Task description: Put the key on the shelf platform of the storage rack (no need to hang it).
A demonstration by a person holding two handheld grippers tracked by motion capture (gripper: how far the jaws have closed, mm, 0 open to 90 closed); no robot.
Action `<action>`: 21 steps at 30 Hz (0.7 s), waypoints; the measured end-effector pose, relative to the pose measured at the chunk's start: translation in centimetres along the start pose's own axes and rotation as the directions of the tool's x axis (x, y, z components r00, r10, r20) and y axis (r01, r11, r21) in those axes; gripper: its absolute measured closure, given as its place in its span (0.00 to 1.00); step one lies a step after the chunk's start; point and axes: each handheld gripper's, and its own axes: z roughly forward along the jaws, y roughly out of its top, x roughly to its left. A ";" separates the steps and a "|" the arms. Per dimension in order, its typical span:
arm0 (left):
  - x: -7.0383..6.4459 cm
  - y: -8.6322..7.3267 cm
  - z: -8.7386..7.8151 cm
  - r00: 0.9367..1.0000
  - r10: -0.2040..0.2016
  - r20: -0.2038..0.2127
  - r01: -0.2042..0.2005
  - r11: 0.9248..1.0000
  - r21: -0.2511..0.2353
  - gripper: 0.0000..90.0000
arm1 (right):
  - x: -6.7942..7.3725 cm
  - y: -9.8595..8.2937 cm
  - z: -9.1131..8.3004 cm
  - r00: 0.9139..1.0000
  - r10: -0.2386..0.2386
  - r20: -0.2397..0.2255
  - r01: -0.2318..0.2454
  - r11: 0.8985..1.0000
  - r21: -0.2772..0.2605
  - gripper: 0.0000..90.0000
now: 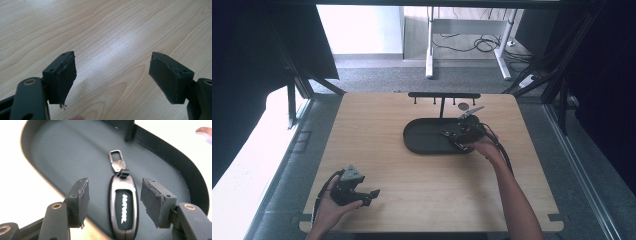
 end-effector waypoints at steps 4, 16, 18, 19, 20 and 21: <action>-0.1 0.0 0.1 1.000 0.004 0.002 -0.004 1.000 0.002 0.24 | 0.5 -1.6 -2.5 0.999 0.012 -0.029 -0.014 0.998 -0.053 0.45; -0.3 0.1 0.1 1.000 0.001 -0.001 -0.001 1.000 0.002 0.25 | 1.4 -6.7 -6.1 0.996 0.019 -0.084 -0.029 0.991 -0.130 0.46; -0.3 0.1 0.1 1.000 0.004 -0.001 -0.004 1.000 0.002 0.25 | 1.6 -7.7 -6.4 0.996 0.020 -0.092 -0.033 0.990 -0.140 0.46; -0.3 0.1 0.1 1.000 0.004 -0.002 -0.004 1.000 0.002 0.25 | 1.7 -8.2 -6.5 0.995 0.019 -0.097 -0.033 0.990 -0.138 0.46; -0.4 0.1 0.2 1.000 0.004 -0.001 -0.004 1.000 0.003 0.25 | 1.9 -8.6 -6.6 0.995 0.018 -0.100 -0.031 0.990 -0.138 0.46; -0.4 0.1 0.2 1.000 0.004 0.000 -0.004 1.000 0.004 0.25 | 2.1 -9.1 -6.7 0.995 0.018 -0.102 -0.032 0.990 -0.136 0.46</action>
